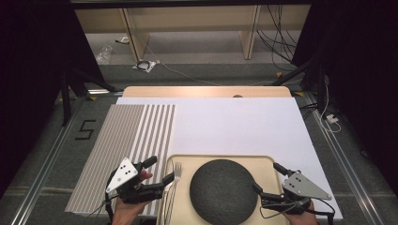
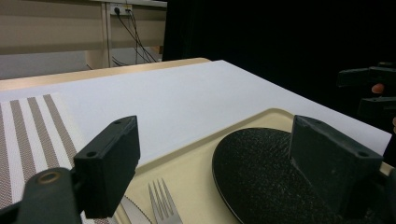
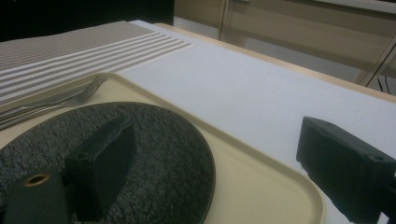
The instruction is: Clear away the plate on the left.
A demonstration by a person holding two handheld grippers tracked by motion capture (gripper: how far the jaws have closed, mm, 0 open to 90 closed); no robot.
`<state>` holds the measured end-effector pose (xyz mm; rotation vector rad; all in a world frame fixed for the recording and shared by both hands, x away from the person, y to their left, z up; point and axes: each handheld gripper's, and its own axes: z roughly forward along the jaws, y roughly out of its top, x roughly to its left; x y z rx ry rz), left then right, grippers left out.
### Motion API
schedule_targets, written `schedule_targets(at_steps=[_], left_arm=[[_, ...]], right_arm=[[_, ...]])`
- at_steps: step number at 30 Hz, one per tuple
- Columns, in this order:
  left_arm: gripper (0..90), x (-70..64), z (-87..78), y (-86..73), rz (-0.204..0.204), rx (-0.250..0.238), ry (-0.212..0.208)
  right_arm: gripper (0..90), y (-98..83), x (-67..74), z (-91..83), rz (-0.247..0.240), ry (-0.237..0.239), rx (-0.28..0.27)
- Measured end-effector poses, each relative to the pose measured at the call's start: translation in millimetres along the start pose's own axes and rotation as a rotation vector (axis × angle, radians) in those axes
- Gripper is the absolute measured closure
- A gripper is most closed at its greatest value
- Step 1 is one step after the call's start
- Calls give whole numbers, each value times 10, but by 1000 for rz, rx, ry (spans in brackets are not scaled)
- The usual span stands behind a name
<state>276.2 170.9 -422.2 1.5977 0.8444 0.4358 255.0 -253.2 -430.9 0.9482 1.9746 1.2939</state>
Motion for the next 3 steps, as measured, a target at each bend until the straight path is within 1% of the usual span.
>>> schedule_targets(at_steps=[3], left_arm=[[164, 1, 0, -4, -1, -2, -3]], right_arm=[[131, -1, -1, 1, 0, -1, 0]])
